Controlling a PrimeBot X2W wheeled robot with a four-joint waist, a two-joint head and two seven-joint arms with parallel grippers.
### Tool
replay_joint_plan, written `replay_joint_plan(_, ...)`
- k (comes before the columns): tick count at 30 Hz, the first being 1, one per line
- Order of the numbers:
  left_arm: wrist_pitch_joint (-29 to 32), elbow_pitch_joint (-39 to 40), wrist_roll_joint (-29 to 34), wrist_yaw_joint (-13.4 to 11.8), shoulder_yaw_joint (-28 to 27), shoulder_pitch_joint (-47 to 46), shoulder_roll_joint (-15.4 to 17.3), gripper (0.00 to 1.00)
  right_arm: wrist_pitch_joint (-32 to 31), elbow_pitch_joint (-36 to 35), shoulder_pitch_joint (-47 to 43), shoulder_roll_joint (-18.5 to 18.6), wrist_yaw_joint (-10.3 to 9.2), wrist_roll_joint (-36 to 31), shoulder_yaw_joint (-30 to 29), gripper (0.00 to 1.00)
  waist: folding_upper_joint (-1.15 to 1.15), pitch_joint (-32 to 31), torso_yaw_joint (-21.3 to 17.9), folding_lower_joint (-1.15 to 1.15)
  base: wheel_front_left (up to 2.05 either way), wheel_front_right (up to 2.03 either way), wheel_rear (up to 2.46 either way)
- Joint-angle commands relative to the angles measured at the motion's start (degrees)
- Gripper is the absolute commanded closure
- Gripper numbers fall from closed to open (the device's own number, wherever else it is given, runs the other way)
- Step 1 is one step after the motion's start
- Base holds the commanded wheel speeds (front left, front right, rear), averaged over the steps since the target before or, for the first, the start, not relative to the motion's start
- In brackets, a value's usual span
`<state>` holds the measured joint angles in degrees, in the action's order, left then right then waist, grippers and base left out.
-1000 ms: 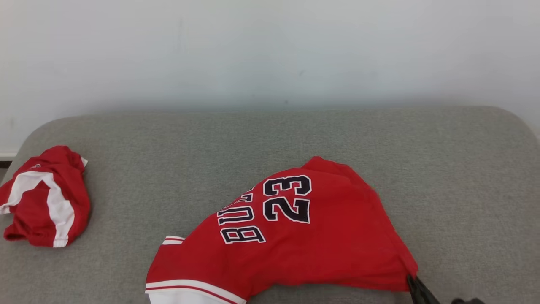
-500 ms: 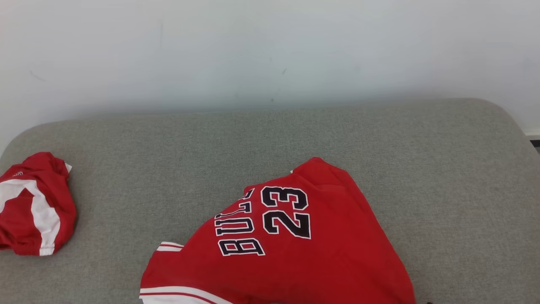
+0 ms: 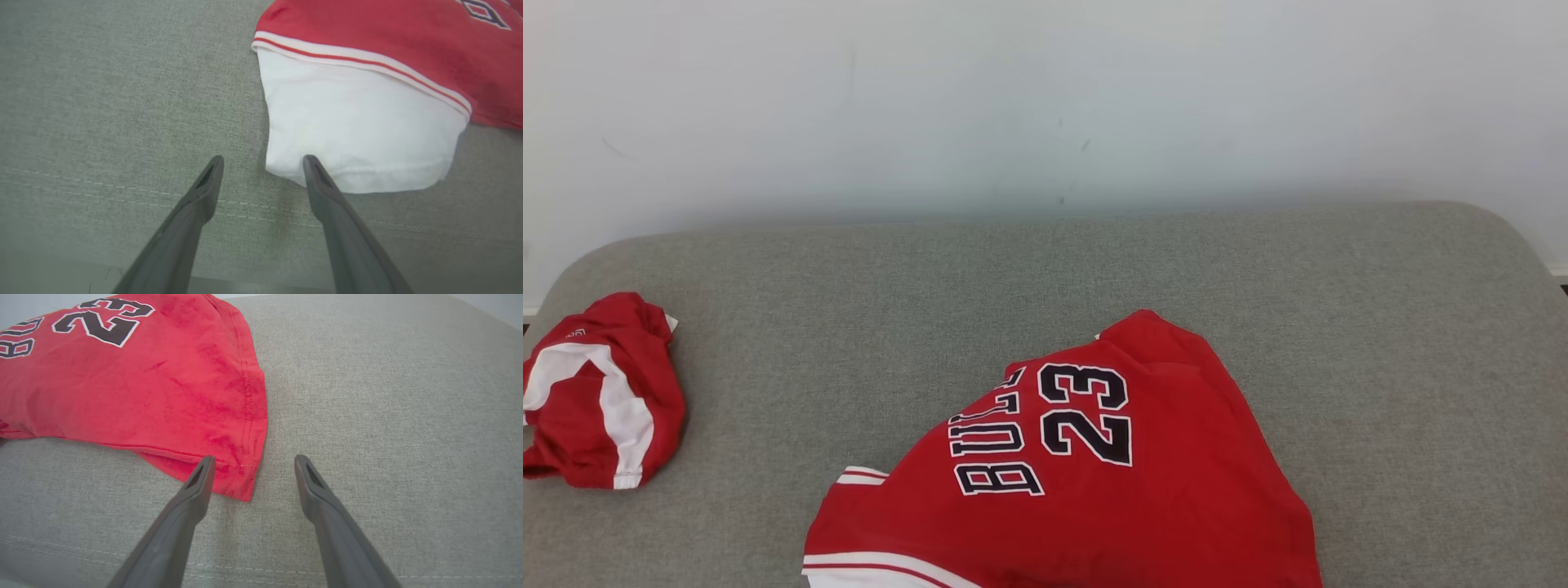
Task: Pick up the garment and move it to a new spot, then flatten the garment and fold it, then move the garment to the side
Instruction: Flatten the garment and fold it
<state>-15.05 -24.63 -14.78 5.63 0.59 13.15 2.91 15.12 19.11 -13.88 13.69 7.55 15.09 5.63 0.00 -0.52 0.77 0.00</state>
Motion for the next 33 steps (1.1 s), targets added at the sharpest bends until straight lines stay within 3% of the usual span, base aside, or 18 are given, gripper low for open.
replay_joint_plan(1, -0.2, -1.0, 0.0, 0.3, -0.2, -0.2, 0.0, 0.00, 0.0, 0.6, 1.0, -0.5, -0.13, -0.3, -0.1, 0.00, 0.00, 0.0, 0.0, 0.00, 0.00, 0.00, 0.00)
replay_joint_plan(19, -0.2, -6.7, 0.5, 1.8, 1.6, -5.7, -0.1, 0.00, 0.0, 10.7, 7.1, -2.4, -0.13, -0.7, 1.1, 0.00, 0.00, 0.6, 1.0, 0.00, 0.00, 0.00, 0.00)
replay_joint_plan(20, -0.2, -7.0, 0.3, 1.8, 1.9, -5.9, 0.0, 0.00, 0.0, 11.3, 7.5, -2.6, -0.13, -0.6, 1.2, 0.04, 0.00, 0.7, 1.1, 0.00, 0.00, 0.00, 0.00)
replay_joint_plan(21, -0.2, -7.4, 0.2, 1.8, 2.3, -6.2, 0.0, 0.00, 0.0, 11.9, 8.0, -2.7, -0.13, -0.5, 1.3, 0.28, 0.00, 0.7, 1.2, 0.00, 0.00, 0.00, 0.00)
replay_joint_plan(22, -0.2, -7.8, 0.1, 1.9, 2.6, -6.6, 0.0, 0.51, 0.0, 12.9, 8.3, -2.8, -0.12, -0.4, 1.4, 1.00, 0.00, 0.7, 1.3, 0.00, 0.00, 0.00, 0.00)
replay_joint_plan(23, -0.2, -8.3, 0.0, 1.9, 2.9, -7.1, 0.0, 0.82, 0.0, 13.7, 8.7, -3.0, -0.13, -0.3, 1.5, 1.00, 0.00, 0.7, 1.4, 0.00, 0.00, 0.00, 0.00)
replay_joint_plan(24, -0.2, -8.5, 0.0, 1.8, 3.2, -7.7, 0.0, 1.00, 0.0, 14.0, 9.2, -3.1, -0.13, -0.3, 1.6, 1.00, 0.00, 0.7, 1.6, 0.00, 0.00, 0.00, 0.00)
replay_joint_plan(33, -0.2, -3.7, -1.0, 1.8, 3.3, -5.5, 0.2, 1.00, 0.0, 7.3, 6.4, -2.9, -0.13, -1.6, -0.1, 1.00, 0.00, 0.6, 1.8, 0.00, 0.00, 0.00, 0.00)
